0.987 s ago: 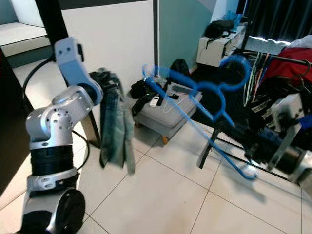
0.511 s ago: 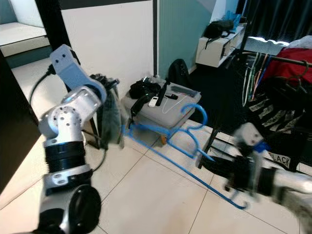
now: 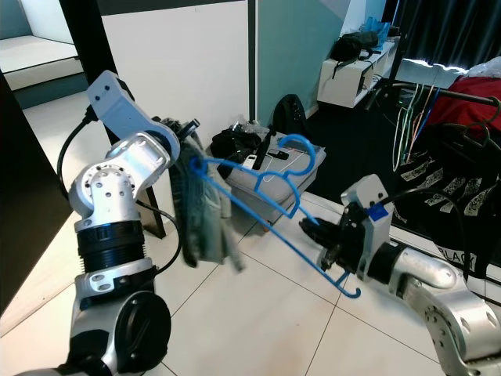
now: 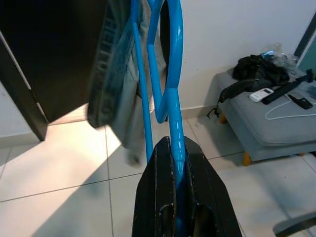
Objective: Hang hanger
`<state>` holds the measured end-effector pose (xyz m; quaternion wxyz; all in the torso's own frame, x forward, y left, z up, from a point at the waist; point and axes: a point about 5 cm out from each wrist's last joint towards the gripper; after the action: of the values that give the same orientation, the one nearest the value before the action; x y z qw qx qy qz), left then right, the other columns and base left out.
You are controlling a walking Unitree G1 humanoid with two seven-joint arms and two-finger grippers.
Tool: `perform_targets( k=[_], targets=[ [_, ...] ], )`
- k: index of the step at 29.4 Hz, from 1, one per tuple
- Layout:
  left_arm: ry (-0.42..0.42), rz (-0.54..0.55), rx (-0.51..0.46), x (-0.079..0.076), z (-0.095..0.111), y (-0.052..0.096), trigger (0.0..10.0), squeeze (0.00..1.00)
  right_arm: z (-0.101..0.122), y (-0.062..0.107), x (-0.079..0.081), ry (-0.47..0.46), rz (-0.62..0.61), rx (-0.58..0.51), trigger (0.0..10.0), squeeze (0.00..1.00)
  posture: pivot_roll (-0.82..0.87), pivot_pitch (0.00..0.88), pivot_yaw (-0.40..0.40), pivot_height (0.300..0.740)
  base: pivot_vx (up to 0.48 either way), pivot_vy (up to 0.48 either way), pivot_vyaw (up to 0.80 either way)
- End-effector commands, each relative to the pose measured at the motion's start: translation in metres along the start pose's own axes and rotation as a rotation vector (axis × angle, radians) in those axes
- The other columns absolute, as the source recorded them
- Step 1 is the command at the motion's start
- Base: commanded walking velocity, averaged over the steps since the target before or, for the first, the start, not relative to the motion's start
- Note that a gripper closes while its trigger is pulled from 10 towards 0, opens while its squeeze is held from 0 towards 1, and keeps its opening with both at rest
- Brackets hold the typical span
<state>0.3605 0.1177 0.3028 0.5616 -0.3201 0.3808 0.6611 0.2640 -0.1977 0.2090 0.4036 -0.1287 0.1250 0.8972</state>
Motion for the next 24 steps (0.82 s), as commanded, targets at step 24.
perform_targets(
  k=[24],
  targets=[
    [0.197, -0.128, 0.316, -0.040, -0.064, 0.022, 10.0, 0.00, 0.001, -0.019, -0.022, -0.014, -0.209, -0.001, 10.0, 0.00, -0.05, 0.000, 0.003, 0.740, 0.000, 0.000, 0.00]
  ],
)
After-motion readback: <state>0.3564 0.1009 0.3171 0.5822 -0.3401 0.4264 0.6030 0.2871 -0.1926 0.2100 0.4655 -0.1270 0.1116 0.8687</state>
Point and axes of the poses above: a point about 5 cm out from each wrist's last joint towards the gripper, its own y axis pointing back from the gripper into the wrist, its own z axis along the axis of the wrist's last joint, x = y × z, and after that the axes turned 15 degrees about y, right-handed
